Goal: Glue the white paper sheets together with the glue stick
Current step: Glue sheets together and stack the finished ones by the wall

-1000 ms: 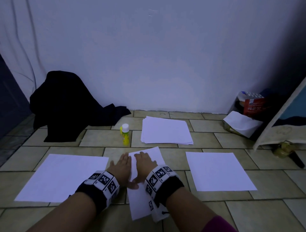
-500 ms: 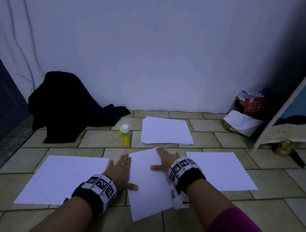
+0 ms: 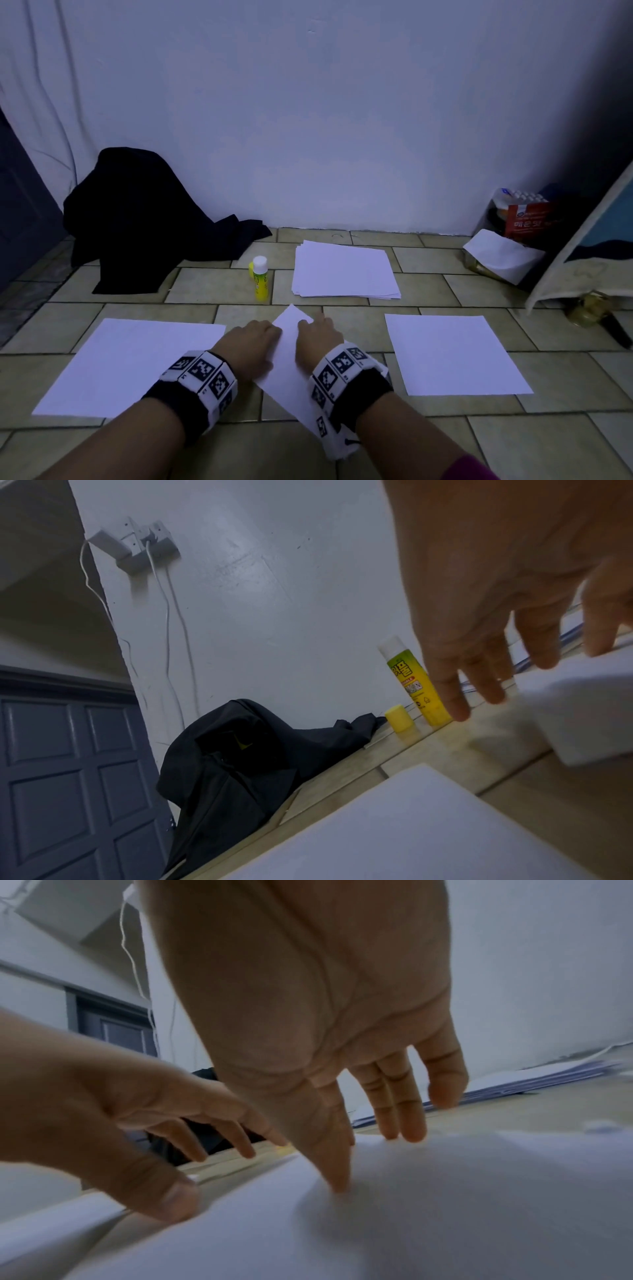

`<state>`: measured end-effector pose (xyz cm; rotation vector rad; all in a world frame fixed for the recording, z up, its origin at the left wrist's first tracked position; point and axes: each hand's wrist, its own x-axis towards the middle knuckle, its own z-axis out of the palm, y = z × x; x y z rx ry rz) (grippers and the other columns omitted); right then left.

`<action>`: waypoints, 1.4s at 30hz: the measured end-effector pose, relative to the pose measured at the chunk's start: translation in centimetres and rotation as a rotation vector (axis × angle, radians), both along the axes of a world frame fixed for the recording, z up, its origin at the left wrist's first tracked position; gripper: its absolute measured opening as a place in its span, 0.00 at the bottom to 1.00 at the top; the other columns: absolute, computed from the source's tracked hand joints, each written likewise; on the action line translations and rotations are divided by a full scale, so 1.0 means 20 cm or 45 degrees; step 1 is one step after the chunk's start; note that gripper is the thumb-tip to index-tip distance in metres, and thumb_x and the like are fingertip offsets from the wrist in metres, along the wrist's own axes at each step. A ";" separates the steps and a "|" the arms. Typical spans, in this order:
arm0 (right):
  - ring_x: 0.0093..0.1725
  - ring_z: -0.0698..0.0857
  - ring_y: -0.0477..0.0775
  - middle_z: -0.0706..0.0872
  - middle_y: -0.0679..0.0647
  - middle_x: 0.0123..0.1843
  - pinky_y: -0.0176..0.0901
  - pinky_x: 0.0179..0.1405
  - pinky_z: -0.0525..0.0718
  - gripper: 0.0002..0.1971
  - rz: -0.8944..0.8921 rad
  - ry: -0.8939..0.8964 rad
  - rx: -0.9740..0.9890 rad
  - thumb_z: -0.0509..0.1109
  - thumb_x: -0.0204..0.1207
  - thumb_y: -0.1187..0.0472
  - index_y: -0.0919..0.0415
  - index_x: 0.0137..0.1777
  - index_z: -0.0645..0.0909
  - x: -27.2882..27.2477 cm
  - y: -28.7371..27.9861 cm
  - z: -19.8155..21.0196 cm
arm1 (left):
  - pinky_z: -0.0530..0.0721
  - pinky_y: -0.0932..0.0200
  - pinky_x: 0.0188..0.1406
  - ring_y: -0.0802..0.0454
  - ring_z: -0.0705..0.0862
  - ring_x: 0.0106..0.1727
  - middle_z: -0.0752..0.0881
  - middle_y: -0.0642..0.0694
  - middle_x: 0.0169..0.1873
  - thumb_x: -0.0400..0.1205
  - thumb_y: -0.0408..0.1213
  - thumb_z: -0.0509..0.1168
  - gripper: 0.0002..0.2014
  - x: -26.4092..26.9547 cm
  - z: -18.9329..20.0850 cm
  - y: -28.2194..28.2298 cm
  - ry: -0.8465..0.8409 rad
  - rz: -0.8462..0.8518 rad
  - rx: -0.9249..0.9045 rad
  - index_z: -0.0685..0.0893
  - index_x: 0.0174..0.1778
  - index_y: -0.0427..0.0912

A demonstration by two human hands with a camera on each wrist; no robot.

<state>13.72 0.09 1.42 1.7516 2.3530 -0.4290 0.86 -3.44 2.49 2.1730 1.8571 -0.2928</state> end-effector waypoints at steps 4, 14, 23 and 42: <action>0.76 0.61 0.63 0.62 0.60 0.76 0.57 0.67 0.72 0.34 0.032 -0.011 -0.104 0.71 0.75 0.46 0.58 0.75 0.64 -0.05 -0.03 -0.01 | 0.73 0.54 0.63 0.46 0.74 0.68 0.75 0.44 0.67 0.78 0.52 0.69 0.29 0.03 0.01 -0.01 0.104 -0.007 0.010 0.72 0.72 0.43; 0.85 0.44 0.49 0.41 0.50 0.86 0.71 0.79 0.46 0.47 0.358 -0.014 -0.283 0.71 0.77 0.48 0.55 0.85 0.41 0.00 0.05 -0.04 | 0.44 0.34 0.81 0.49 0.34 0.84 0.31 0.42 0.83 0.80 0.65 0.58 0.53 -0.04 -0.13 -0.02 0.104 0.114 -0.284 0.32 0.83 0.35; 0.85 0.49 0.51 0.40 0.49 0.86 0.66 0.79 0.39 0.59 0.079 -0.044 -0.288 0.73 0.68 0.36 0.55 0.84 0.35 0.37 0.23 -0.03 | 0.38 0.34 0.80 0.48 0.33 0.84 0.29 0.42 0.82 0.78 0.66 0.61 0.58 -0.06 -0.13 -0.02 -0.004 0.118 -0.326 0.28 0.81 0.35; 0.72 0.65 0.66 0.69 0.63 0.71 0.57 0.68 0.72 0.21 -0.099 -0.110 -0.083 0.62 0.79 0.60 0.57 0.72 0.70 0.20 0.10 0.00 | 0.75 0.54 0.61 0.45 0.76 0.65 0.75 0.45 0.66 0.83 0.45 0.63 0.21 0.12 -0.03 0.00 0.046 -0.058 0.080 0.73 0.72 0.44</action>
